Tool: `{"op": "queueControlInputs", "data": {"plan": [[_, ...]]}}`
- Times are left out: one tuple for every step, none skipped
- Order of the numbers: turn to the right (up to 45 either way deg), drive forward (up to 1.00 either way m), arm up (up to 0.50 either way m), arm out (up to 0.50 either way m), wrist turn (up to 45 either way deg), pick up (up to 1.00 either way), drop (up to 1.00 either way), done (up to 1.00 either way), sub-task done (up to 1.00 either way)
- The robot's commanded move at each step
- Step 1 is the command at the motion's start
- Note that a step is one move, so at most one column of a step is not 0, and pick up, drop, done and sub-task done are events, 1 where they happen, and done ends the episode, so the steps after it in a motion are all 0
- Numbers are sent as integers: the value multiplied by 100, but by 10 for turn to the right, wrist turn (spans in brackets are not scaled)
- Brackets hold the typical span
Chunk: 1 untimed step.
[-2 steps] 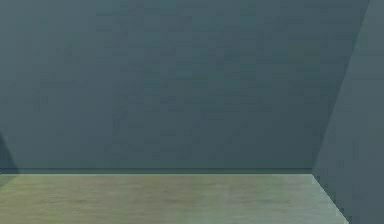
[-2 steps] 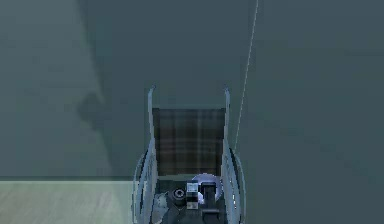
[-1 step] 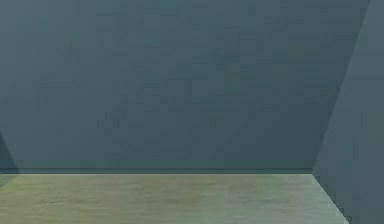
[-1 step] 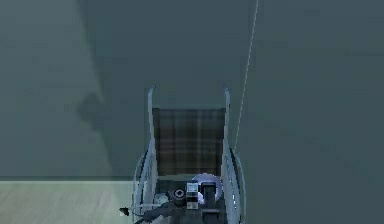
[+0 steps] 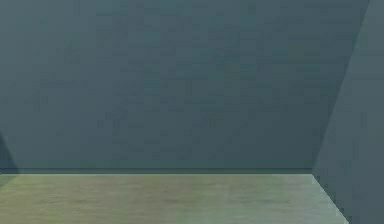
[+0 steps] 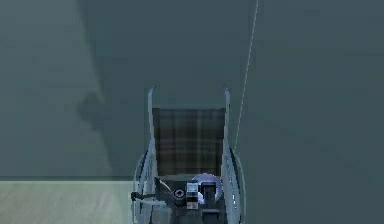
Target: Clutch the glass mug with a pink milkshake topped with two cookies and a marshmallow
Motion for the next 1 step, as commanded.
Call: {"op": "queueControlInputs", "data": {"plan": [[0,0,0,0,60,0,0,0,0]]}}
